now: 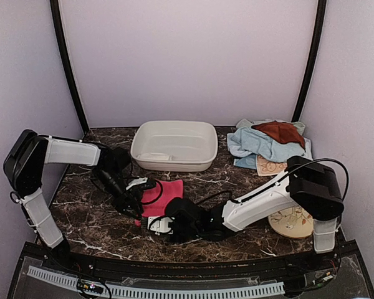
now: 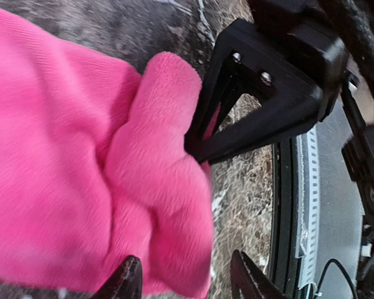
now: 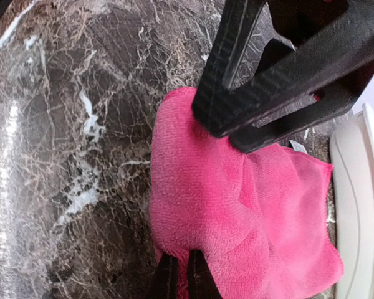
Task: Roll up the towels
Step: Roll the towel at the center of the board.
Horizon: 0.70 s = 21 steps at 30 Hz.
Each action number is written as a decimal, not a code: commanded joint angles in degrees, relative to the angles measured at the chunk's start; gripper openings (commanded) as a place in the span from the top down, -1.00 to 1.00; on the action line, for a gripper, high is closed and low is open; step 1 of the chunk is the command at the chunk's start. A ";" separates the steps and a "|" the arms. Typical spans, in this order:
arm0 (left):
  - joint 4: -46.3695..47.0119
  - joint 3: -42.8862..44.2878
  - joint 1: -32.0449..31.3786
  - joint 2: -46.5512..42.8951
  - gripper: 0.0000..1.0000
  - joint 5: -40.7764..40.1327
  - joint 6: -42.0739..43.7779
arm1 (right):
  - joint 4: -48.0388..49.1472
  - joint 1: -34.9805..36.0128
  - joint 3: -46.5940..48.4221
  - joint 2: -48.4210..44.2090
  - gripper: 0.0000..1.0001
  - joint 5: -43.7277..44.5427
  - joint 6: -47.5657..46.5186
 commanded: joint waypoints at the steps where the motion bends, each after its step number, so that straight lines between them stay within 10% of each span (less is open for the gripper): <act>1: 3.57 -4.26 3.53 -8.25 -0.01 -1.05 1.06 | -9.22 -2.70 1.26 0.60 1.00 -11.64 13.44; 12: 11.59 -14.12 6.34 -23.79 -0.01 -6.81 4.26 | -12.29 -14.15 6.88 4.91 1.00 -42.20 39.26; 21: 20.23 -17.32 -7.10 -27.05 -0.20 -18.52 5.55 | -6.45 -20.93 9.63 10.31 1.00 -61.38 58.32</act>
